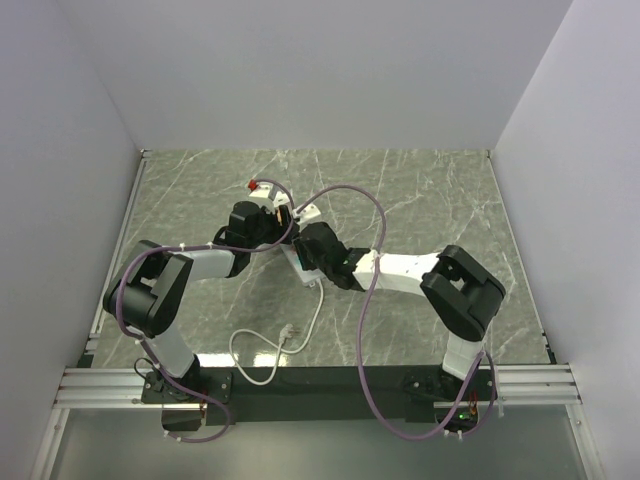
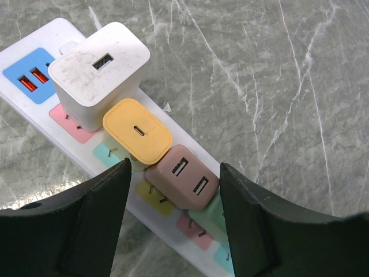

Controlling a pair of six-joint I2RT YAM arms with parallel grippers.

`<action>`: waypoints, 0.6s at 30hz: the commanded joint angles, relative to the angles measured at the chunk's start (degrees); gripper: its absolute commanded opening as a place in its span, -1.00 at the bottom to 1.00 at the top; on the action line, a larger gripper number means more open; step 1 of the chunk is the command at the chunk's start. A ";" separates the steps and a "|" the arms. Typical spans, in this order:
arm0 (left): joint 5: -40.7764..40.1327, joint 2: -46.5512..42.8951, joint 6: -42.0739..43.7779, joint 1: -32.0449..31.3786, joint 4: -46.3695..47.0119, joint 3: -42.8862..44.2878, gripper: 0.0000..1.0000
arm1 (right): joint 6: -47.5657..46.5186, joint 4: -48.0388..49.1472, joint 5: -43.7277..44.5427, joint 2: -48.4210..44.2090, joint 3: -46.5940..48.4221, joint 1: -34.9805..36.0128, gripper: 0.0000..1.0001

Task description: Insert the plug

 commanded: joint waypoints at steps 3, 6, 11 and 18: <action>0.99 0.24 1.29 -0.12 -1.80 1.41 0.36 | 2.48 -7.50 -2.21 3.13 -4.46 1.07 -1.00; 1.08 0.24 1.29 -0.12 -1.71 1.32 0.36 | 2.83 -8.11 -2.13 3.48 -5.08 1.42 -1.00; 0.99 -0.02 1.37 -0.12 -1.80 0.97 0.36 | 3.54 -8.55 -2.21 4.97 -5.69 2.21 -1.00; 0.82 -0.37 1.46 -0.12 -1.98 0.88 0.36 | 4.42 -9.96 -1.86 6.38 -6.57 3.88 -1.00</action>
